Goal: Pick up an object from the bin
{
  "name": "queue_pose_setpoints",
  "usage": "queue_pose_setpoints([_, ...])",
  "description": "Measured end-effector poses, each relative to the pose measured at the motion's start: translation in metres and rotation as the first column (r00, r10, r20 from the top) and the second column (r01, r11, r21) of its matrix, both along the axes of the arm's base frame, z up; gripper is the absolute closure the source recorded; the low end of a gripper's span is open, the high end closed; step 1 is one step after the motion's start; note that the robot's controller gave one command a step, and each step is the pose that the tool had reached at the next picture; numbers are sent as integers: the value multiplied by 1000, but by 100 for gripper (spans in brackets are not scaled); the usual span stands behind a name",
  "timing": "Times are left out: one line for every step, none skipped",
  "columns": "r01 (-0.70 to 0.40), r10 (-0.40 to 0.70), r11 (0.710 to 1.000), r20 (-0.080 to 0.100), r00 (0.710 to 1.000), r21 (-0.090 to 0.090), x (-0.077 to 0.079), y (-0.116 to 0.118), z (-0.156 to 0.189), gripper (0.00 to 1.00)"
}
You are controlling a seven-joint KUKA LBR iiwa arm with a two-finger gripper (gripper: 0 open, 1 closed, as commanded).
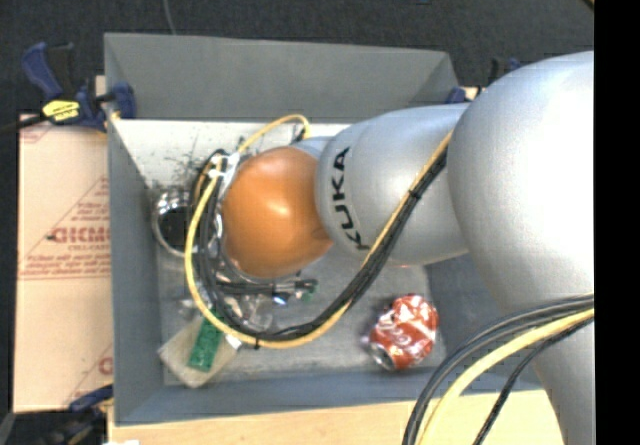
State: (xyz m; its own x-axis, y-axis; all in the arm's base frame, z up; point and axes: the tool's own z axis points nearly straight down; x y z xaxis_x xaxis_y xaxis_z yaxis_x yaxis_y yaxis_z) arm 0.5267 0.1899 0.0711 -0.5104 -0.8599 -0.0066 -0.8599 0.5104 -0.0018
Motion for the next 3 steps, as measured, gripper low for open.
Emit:
queue_pose_setpoints([59,-59,998,7,998,11,-20,7,3,100])
queue_pose_setpoints([60,-60,998,7,998,11,-20,7,3,100])
queue_pose_setpoints([61,-61,998,6,998,10,-21,6,14,100])
